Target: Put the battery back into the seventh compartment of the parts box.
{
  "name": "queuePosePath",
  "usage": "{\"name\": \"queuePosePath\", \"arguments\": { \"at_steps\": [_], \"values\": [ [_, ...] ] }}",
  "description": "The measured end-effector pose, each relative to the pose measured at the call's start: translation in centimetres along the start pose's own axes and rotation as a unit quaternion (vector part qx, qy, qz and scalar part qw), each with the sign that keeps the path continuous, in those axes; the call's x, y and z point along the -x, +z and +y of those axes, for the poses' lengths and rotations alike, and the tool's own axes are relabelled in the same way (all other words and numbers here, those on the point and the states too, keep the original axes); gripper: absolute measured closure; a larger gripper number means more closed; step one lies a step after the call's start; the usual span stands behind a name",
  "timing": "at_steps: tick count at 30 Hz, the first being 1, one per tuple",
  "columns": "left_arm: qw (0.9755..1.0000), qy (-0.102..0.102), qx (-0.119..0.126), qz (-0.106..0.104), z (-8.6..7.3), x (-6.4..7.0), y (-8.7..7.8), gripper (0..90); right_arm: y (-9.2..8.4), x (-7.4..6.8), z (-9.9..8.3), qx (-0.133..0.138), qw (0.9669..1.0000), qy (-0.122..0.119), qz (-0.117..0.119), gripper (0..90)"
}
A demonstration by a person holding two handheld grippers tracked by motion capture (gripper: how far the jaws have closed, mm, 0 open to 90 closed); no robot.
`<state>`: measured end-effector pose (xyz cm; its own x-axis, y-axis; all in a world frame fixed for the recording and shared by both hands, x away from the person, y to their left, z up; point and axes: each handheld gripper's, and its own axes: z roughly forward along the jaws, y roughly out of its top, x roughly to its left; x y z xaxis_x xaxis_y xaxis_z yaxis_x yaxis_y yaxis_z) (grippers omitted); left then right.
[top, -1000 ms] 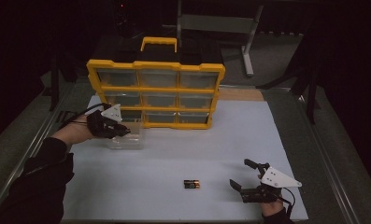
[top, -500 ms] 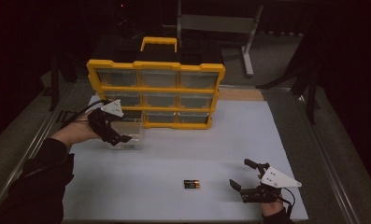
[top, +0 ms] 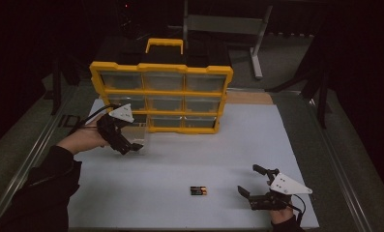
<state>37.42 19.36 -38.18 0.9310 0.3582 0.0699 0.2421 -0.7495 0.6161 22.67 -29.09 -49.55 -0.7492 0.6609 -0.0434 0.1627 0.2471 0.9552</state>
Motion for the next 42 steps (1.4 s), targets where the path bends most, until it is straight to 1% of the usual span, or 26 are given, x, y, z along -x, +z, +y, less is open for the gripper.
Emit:
{"name": "queuePosePath", "arguments": {
  "at_steps": [1,2,4,5,7,10,11,14,15,16,17,19,20,21,24,25,28,30,32,33,35,36,38,40,41,42],
  "values": [
    [0.9999,-0.002,0.002,-0.011,0.4,0.5,0.3,0.0,0.0,0.0,0.0,0.0,1.0,0.0,0.0,8.9],
    [0.9999,0.002,0.006,-0.009,0.6,0.7,0.5,0.0,0.0,0.0,0.0,0.0,1.0,0.001,0.0,8.9],
    [0.9998,0.001,0.005,-0.021,1.0,1.1,0.7,0.0,0.0,0.0,0.0,0.001,1.0,0.001,0.0,8.9],
    [0.9998,0.001,0.005,-0.021,1.0,1.1,0.7,0.0,0.0,0.0,0.0,0.0,1.0,0.001,0.0,8.9],
    [0.9996,0.011,0.001,-0.027,1.5,1.6,1.1,0.3,0.0,0.0,0.0,0.0,1.0,0.001,0.0,9.0],
    [0.9996,0.014,0.008,-0.023,1.8,1.9,1.2,1.5,0.0,0.0,0.0,0.0,1.0,0.001,0.0,9.0],
    [0.9995,0.014,0.022,-0.016,2.2,2.2,1.2,1.5,0.0,0.0,0.0,0.0,1.0,0.002,0.0,9.0],
    [0.9993,0.016,0.028,-0.019,2.5,2.5,1.2,1.4,0.0,0.0,0.0,0.0,1.0,0.002,0.0,8.9],
    [0.9992,0.017,0.029,-0.02,2.8,2.7,1.2,1.4,0.0,0.0,0.0,0.001,1.0,0.001,0.0,8.9],
    [0.999,0.017,0.028,-0.029,3.1,3.0,1.3,1.4,0.0,0.0,0.0,0.0,1.0,0.001,0.0,8.9],
    [0.999,0.017,0.028,-0.029,3.1,3.0,1.3,1.4,0.0,0.0,0.0,0.0,1.0,0.001,0.0,8.9],
    [0.9988,0.019,0.028,-0.034,3.5,3.5,1.5,1.4,0.0,0.0,0.0,0.0,1.0,0.001,0.001,9.0],
    [0.998,0.02,0.036,-0.047,3.8,3.9,1.6,1.3,0.0,0.0,0.0,0.001,1.0,0.002,0.001,8.9],
    [0.9981,0.025,0.037,-0.042,3.9,4.2,1.7,1.3,0.0,0.0,0.0,0.001,1.0,0.002,0.001,8.9],
    [0.9981,0.023,0.038,-0.042,4.1,4.3,1.8,1.4,0.0,0.0,0.0,0.001,1.0,0.002,0.001,8.9],
    [0.9975,0.021,0.044,-0.051,4.5,4.9,2.2,1.4,0.0,0.0,0.0,0.0,1.0,0.002,0.001,8.9],
    [0.9968,0.022,0.051,-0.058,4.9,5.4,2.4,1.4,0.0,0.0,0.0,0.001,1.0,0.003,0.001,8.9],
    [0.9969,0.026,0.049,-0.057,5.1,5.5,2.5,1.4,0.0,0.0,0.0,0.0,1.0,0.004,0.001,8.9],
    [0.9962,0.027,0.051,-0.065,5.6,6.0,2.8,1.4,0.0,0.0,0.0,0.0,1.0,0.003,0.002,8.9],
    [0.9962,0.027,0.051,-0.065,5.6,6.0,2.8,1.4,0.0,0.0,0.0,0.0,1.0,0.002,0.002,8.9],
    [0.9957,0.031,0.05,-0.072,6.0,6.5,3.2,1.5,0.0,0.0,0.0,0.0,1.0,0.002,0.001,9.0],
    [0.9958,0.033,0.049,-0.069,6.1,6.7,3.4,1.5,0.0,0.0,0.0,0.0,1.0,0.003,0.002,8.9],
    [0.9952,0.039,0.046,-0.076,6.3,7.0,3.9,1.5,0.0,0.0,0.0,0.001,1.0,0.004,0.002,9.0],
    [0.9952,0.041,0.045,-0.077,6.4,7.2,4.1,1.5,0.0,0.0,0.0,0.001,1.0,0.004,0.002,8.9],
    [0.9946,0.052,0.043,-0.078,6.6,7.6,4.5,1.5,0.0,0.0,0.0,0.001,1.0,0.004,0.002,9.0],
    [0.9944,0.056,0.041,-0.079,6.7,7.8,4.8,1.5,0.0,0.0,0.0,0.001,1.0,0.004,0.002,9.0]
  ]
}}
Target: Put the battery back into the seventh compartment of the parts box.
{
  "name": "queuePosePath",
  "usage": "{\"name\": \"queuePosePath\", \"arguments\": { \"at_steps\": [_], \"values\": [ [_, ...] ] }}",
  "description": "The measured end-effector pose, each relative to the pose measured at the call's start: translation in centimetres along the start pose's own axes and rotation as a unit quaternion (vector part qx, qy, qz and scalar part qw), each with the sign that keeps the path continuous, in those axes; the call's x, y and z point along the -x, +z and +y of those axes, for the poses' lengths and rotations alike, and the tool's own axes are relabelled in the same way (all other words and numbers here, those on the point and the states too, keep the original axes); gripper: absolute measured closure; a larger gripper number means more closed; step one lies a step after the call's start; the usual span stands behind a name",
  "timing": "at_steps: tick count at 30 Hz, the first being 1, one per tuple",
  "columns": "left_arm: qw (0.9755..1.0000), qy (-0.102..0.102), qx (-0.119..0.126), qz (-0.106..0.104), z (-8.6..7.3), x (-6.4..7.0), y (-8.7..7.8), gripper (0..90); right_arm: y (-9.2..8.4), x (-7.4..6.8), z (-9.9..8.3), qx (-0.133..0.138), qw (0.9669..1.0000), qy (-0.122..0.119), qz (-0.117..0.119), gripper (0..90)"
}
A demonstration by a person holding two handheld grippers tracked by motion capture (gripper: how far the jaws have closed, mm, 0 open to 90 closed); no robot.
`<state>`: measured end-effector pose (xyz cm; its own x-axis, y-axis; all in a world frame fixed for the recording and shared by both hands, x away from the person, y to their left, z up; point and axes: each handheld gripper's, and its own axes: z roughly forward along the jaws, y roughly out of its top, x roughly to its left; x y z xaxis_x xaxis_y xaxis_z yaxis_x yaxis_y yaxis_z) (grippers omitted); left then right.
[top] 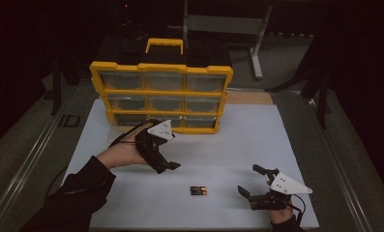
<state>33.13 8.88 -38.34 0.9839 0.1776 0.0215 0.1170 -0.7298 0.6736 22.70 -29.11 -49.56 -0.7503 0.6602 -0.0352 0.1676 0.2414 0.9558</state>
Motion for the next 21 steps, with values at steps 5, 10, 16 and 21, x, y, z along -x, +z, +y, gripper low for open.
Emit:
{"name": "queuePosePath", "arguments": {
  "at_steps": [5,10,16,21],
  "values": [
    [0.9999,0.011,-0.005,-0.011,0.4,0.6,1.3,1.5,0.0,0.0,0.0,0.0,1.0,0.001,0.0,8.9],
    [0.9996,0.016,0.003,-0.023,0.7,1.0,2.1,1.6,0.0,0.0,0.0,0.0,1.0,0.0,0.0,8.9],
    [0.9991,0.024,0.005,-0.034,1.0,1.5,3.2,3.2,0.0,0.0,0.0,0.0,1.0,-0.001,0.001,9.0],
    [0.9987,0.03,-0.002,-0.042,0.9,1.8,4.1,3.3,0.0,0.0,0.0,0.0,1.0,-0.001,0.001,8.9]
  ]
}}
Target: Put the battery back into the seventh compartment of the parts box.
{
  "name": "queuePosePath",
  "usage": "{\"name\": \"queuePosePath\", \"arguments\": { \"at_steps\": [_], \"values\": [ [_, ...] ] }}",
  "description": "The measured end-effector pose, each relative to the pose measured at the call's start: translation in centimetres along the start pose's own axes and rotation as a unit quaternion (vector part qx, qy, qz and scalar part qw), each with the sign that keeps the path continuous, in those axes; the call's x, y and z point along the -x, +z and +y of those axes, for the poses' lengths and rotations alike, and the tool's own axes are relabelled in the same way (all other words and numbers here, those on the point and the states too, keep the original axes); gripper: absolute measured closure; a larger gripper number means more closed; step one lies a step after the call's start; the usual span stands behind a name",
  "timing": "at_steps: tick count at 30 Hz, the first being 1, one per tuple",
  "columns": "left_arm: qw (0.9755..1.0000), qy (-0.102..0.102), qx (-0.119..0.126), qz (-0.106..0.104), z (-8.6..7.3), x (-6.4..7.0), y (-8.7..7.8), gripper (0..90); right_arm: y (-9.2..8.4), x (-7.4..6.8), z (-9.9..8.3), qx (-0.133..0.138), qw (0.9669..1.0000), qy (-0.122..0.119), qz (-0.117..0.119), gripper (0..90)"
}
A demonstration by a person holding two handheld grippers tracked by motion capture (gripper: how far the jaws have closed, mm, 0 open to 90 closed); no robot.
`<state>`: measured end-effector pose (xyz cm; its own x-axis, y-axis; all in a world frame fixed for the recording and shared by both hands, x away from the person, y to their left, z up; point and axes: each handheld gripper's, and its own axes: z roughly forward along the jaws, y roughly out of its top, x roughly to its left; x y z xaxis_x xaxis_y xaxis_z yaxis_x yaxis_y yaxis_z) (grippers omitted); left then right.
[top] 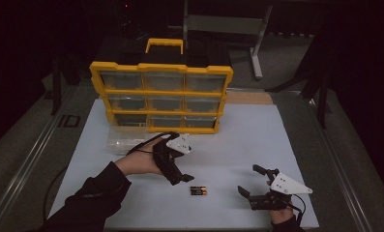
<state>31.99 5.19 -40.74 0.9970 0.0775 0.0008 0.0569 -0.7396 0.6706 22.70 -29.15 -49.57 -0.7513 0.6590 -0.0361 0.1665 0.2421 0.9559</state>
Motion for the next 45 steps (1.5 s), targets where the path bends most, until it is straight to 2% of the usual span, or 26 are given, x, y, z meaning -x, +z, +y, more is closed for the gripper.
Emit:
{"name": "queuePosePath", "arguments": {
  "at_steps": [10,14,21,25,35,45],
  "values": [
    [0.9999,0.002,0.001,-0.013,-0.2,0.5,2.3,3.4,0.0,0.0,0.0,-0.001,1.0,-0.001,0.0,8.9],
    [0.9998,0.004,0.001,-0.018,-0.4,0.6,2.9,6.4,0.0,0.0,0.0,-0.002,1.0,-0.001,0.0,9.0],
    [0.9995,0.01,0.0,-0.031,-1.1,0.7,4.2,19.4,0.0,0.0,0.0,-0.003,1.0,-0.002,0.001,8.9],
    [0.9994,0.008,-0.004,-0.032,-1.6,0.8,5.2,22.9,0.0,0.0,0.0,-0.003,1.0,-0.003,0.001,8.9],
    [0.9992,0.004,-0.013,-0.039,-2.2,0.8,6.5,32.3,0.0,0.0,0.0,-0.003,1.0,-0.002,0.001,8.9],
    [0.9982,0.005,-0.028,-0.053,-2.8,0.8,7.8,53.5,0.0,-0.1,0.0,-0.003,1.0,-0.004,0.002,9.0]
  ]
}}
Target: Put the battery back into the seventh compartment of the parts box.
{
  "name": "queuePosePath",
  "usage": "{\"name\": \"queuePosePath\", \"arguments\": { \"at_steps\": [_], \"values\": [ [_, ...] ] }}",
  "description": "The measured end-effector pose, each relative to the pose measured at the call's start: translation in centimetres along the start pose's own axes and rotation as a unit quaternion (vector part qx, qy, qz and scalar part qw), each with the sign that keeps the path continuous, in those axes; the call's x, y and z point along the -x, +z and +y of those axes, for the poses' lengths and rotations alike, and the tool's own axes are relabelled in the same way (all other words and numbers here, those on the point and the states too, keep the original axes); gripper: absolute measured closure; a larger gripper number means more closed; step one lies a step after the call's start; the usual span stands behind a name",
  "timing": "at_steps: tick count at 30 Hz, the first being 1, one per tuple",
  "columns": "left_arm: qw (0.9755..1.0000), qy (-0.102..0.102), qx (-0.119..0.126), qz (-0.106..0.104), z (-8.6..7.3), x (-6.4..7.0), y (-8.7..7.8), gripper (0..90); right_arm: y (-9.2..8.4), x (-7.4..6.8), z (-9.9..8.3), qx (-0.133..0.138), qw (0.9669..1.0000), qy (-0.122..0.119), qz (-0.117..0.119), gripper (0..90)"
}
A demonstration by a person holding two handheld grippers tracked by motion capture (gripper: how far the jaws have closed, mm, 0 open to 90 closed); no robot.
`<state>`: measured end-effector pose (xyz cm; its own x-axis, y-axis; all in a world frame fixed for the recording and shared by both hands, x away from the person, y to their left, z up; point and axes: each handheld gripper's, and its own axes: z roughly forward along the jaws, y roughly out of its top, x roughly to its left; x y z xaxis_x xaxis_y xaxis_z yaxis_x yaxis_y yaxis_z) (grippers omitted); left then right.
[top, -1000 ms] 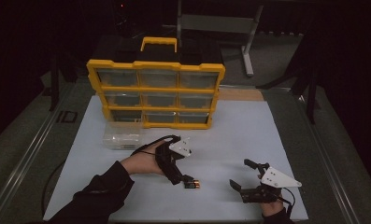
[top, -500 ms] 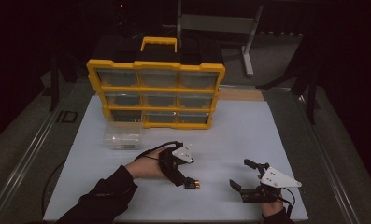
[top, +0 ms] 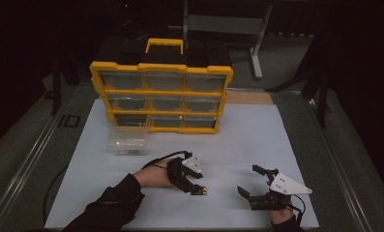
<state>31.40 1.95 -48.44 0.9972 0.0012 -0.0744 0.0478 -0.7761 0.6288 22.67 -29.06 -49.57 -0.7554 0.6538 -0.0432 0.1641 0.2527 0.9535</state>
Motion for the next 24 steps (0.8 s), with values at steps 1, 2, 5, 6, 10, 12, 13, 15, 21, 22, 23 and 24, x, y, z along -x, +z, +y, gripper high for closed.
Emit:
{"name": "queuePosePath", "arguments": {
  "at_steps": [1,2,5,6,10,12,13,15,21,22,23,24],
  "values": [
    [1.0,0.002,-0.002,-0.002,0.0,0.0,0.1,55.8,0.0,0.0,0.0,0.0,1.0,0.0,0.0,9.0],
    [1.0,0.002,-0.002,-0.002,-0.1,-0.1,0.3,56.7,0.0,0.0,0.0,0.0,1.0,0.0,0.0,9.0],
    [1.0,-0.001,-0.005,-0.004,-0.2,-0.2,0.6,61.6,0.0,0.0,0.0,0.0,1.0,0.0,0.0,8.9],
    [1.0,-0.001,-0.006,-0.003,-0.2,-0.3,0.6,62.8,0.0,0.0,0.0,0.0,1.0,0.0,0.0,8.9],
    [0.9999,-0.002,-0.011,-0.005,-0.3,-0.4,1.0,66.2,0.0,0.0,0.0,0.001,1.0,0.0,0.0,9.0],
    [0.9999,-0.002,-0.013,-0.006,-0.3,-0.4,1.2,66.3,0.0,0.0,0.0,0.002,1.0,0.0,0.0,9.0],
    [0.9999,-0.002,-0.015,-0.003,-0.4,-0.4,1.3,66.3,0.0,0.0,0.0,0.002,1.0,0.0,0.0,8.9],
    [0.9998,-0.002,-0.017,-0.003,-0.4,-0.4,1.5,66.3,0.0,0.0,0.0,0.001,1.0,0.0,0.0,9.0],
    [0.9996,0.002,-0.027,0.004,-0.6,-0.6,2.0,67.6,0.0,0.0,0.0,0.001,1.0,0.0,0.001,9.0],
    [0.9996,0.002,-0.027,0.004,-0.6,-0.6,2.0,67.6,0.0,0.0,0.0,0.001,1.0,0.0,0.001,9.0],
    [0.9996,-0.001,-0.029,0.005,-0.7,-0.8,2.1,67.6,0.0,0.0,0.0,0.001,1.0,0.0,0.001,9.0],
    [0.9995,0.006,-0.029,0.008,-0.8,-0.9,2.2,67.9,0.0,0.0,0.0,0.002,1.0,-0.001,0.001,8.9]
  ]
}}
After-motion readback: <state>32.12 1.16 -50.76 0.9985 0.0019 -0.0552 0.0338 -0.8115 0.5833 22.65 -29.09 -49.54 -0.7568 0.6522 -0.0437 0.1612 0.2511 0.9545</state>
